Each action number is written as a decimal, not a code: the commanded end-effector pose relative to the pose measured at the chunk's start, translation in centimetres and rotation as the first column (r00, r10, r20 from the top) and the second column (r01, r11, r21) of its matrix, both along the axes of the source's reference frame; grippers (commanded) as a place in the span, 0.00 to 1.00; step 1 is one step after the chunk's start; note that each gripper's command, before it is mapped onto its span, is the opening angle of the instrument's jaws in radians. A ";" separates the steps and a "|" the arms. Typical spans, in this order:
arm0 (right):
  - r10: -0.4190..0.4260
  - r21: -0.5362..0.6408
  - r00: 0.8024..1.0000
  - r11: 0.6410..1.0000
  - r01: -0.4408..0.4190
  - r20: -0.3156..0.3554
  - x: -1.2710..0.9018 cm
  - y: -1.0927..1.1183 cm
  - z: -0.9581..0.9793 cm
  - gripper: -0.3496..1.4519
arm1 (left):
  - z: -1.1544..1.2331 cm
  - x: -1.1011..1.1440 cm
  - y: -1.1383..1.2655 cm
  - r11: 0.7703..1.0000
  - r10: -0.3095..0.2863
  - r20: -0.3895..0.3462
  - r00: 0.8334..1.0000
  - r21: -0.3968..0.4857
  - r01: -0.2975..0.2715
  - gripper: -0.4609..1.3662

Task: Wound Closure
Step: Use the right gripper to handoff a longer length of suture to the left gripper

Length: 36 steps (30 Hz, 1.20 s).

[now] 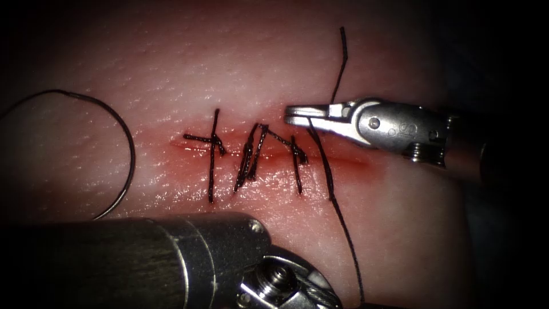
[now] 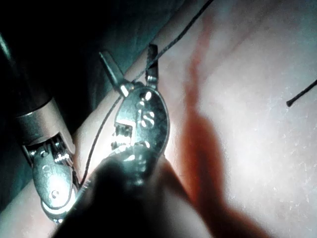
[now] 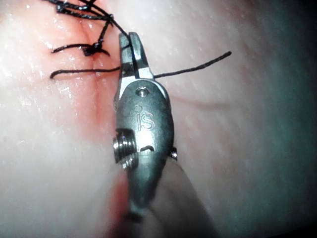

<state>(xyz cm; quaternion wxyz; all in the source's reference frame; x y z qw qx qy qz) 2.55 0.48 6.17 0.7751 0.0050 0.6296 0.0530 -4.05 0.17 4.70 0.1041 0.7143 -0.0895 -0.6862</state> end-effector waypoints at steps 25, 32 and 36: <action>0.003 0.013 1.000 1.000 -0.003 0.000 -0.13 -0.20 -0.22 0.00 | -0.11 0.68 0.17 0.999 -0.007 -0.035 0.999 -0.032 0.006 0.06; 0.009 0.026 1.000 1.000 -0.009 0.003 -0.23 -0.28 -0.34 0.00 | -0.17 1.08 0.32 0.998 -0.056 -0.042 0.998 -0.016 0.055 0.06; 0.008 0.028 1.000 1.000 -0.008 0.002 -0.25 -0.35 -0.42 0.00 | -0.19 1.29 0.39 0.997 -0.076 -0.050 0.996 -0.009 0.076 0.06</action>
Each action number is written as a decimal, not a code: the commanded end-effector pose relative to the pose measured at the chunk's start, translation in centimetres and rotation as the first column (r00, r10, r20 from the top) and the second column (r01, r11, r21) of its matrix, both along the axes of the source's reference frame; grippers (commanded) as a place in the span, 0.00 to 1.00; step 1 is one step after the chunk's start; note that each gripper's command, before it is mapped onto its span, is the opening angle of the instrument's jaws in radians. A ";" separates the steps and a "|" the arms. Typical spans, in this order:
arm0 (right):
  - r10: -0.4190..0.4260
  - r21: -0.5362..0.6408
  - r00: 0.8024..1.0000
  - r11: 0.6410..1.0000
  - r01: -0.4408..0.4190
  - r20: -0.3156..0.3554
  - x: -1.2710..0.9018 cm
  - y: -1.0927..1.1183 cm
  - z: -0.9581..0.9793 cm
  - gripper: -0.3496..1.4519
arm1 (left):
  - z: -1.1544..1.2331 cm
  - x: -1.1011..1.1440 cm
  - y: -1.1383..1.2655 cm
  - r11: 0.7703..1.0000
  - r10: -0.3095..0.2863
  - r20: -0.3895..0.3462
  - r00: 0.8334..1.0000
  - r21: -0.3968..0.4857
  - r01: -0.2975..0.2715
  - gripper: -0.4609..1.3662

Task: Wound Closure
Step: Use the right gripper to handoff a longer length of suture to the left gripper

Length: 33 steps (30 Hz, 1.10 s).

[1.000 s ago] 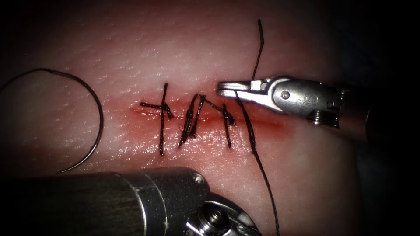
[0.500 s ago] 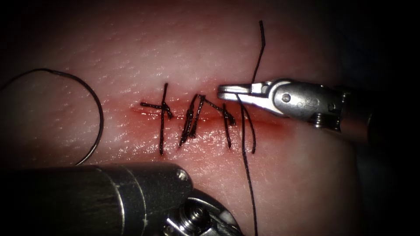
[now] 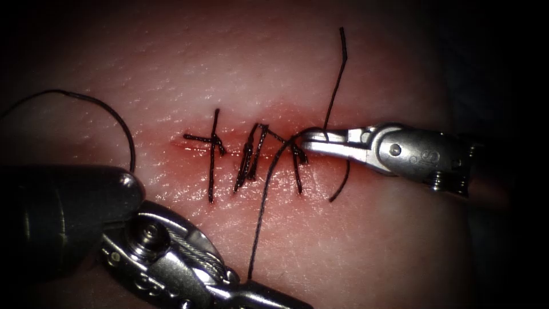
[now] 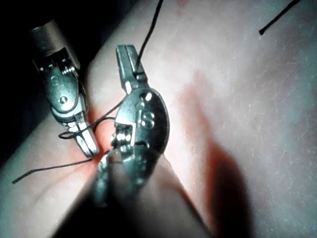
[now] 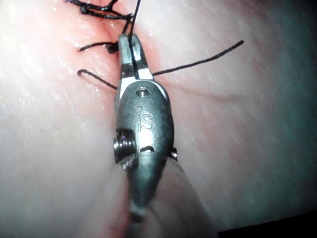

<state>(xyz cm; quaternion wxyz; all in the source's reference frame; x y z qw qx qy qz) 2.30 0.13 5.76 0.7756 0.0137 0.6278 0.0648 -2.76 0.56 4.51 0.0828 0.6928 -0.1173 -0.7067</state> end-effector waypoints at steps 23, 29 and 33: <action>0.002 0.016 1.000 1.000 -0.002 -0.001 -0.09 -0.42 -0.49 0.00 | 0.23 0.77 0.34 0.995 -0.097 -0.057 0.994 0.006 0.097 0.06; 0.004 0.028 1.000 1.000 -0.004 -0.002 -0.09 -0.49 -0.57 0.06 | 0.30 0.88 0.39 0.993 -0.122 -0.070 0.990 0.001 0.122 0.06; 0.014 0.029 1.000 0.999 -0.014 0.005 -0.09 -0.52 -0.65 0.32 | 0.34 0.96 0.40 0.991 -0.133 -0.081 0.988 -0.004 0.133 0.06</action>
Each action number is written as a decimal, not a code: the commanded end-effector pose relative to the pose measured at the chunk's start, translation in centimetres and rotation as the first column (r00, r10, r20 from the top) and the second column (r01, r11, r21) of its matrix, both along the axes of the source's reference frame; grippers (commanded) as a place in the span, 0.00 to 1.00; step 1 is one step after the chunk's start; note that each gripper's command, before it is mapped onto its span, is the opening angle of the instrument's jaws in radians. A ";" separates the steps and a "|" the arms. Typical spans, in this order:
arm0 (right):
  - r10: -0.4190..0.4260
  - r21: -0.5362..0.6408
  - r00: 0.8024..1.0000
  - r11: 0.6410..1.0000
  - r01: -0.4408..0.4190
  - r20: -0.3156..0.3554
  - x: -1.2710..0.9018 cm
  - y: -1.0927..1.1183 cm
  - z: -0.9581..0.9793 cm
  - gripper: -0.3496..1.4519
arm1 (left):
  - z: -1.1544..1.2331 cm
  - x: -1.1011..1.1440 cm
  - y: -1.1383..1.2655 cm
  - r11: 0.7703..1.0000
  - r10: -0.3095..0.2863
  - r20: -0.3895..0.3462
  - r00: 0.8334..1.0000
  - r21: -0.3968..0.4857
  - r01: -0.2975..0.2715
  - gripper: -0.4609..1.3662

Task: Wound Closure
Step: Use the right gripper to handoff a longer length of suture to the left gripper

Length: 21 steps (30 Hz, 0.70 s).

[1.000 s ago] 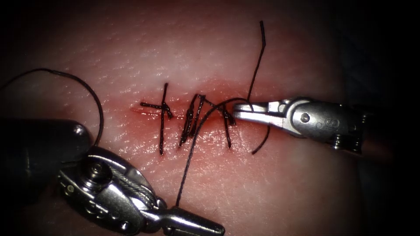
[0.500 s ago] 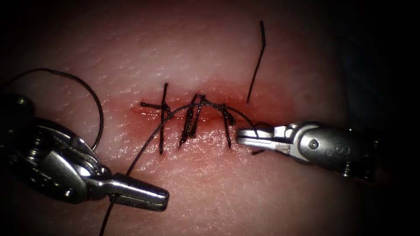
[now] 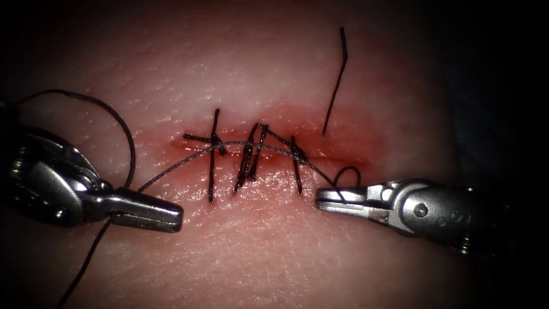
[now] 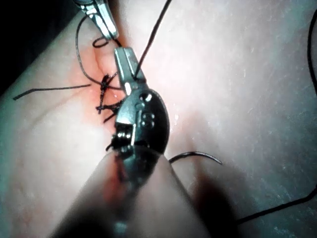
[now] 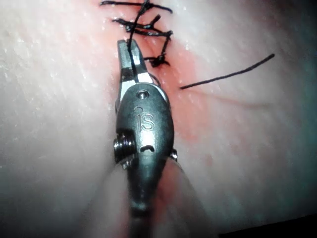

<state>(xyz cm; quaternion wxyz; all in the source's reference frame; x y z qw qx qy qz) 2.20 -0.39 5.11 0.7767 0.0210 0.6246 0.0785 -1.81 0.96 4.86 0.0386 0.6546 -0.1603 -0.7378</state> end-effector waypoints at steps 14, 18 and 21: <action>0.103 0.013 0.992 0.994 -0.104 0.073 -0.16 0.17 -0.16 0.85 | 0.03 0.07 0.01 1.000 -0.009 -0.015 1.000 -0.003 0.009 0.06; 0.119 0.019 0.989 0.993 -0.121 0.087 -0.25 0.23 -0.22 0.87 | 0.04 0.07 0.01 1.000 -0.012 -0.014 1.000 -0.003 0.012 0.06; 0.129 0.026 0.987 0.991 -0.132 0.097 -0.35 0.29 -0.29 0.87 | 0.06 0.06 0.01 1.000 -0.013 -0.014 1.000 -0.005 0.013 0.06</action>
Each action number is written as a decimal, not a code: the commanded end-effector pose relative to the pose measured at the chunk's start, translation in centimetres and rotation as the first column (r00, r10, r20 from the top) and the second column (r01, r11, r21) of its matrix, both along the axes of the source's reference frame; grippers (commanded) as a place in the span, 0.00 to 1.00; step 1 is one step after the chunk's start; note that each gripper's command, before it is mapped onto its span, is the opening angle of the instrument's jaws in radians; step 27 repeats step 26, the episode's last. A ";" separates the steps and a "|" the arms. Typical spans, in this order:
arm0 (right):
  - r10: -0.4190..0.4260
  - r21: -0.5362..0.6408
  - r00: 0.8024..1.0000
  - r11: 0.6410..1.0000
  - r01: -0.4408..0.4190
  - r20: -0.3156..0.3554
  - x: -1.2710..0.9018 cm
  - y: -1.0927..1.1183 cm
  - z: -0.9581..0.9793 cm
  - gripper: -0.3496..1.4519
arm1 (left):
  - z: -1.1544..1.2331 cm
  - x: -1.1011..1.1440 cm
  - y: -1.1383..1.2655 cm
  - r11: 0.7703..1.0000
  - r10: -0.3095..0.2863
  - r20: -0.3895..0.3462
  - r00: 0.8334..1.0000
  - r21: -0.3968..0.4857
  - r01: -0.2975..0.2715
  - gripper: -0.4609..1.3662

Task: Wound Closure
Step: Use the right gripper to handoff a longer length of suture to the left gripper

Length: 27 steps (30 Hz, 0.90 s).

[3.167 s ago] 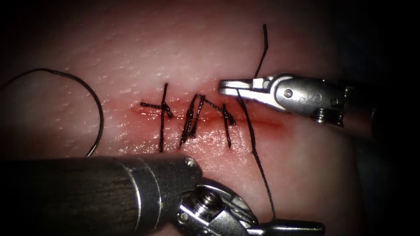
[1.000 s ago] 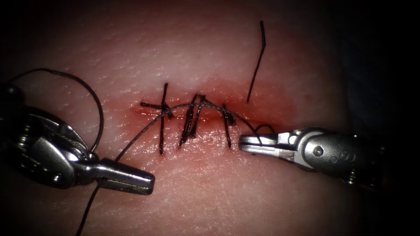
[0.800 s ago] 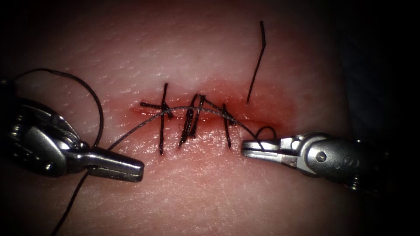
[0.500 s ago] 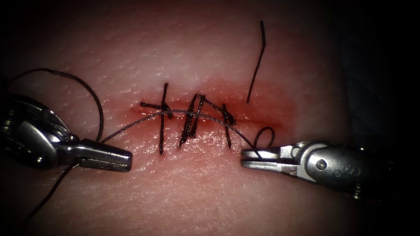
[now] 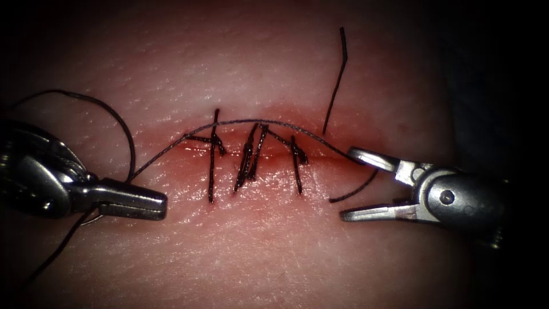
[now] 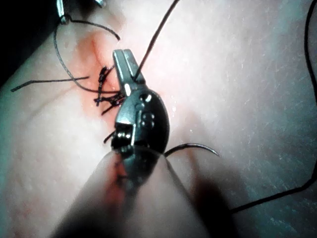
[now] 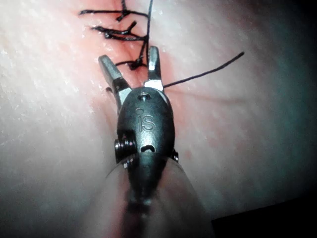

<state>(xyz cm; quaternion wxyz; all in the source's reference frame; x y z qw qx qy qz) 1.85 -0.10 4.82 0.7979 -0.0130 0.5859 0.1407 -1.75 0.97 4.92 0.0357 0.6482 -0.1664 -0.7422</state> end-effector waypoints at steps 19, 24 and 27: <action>0.053 0.017 0.998 0.998 -0.054 0.032 -0.17 0.15 -0.14 0.93 | 0.04 -0.14 -0.02 1.000 -0.011 -0.009 1.000 -0.003 0.011 0.06; 0.057 0.015 0.998 0.998 -0.058 0.028 -0.16 0.15 -0.14 0.92 | 0.03 -0.14 -0.02 1.000 -0.007 -0.004 1.000 -0.004 0.007 0.06; 0.058 0.015 0.998 0.998 -0.058 0.028 -0.16 0.15 -0.14 0.92 | 0.03 -0.14 -0.02 1.000 -0.005 -0.002 1.000 -0.004 0.005 0.06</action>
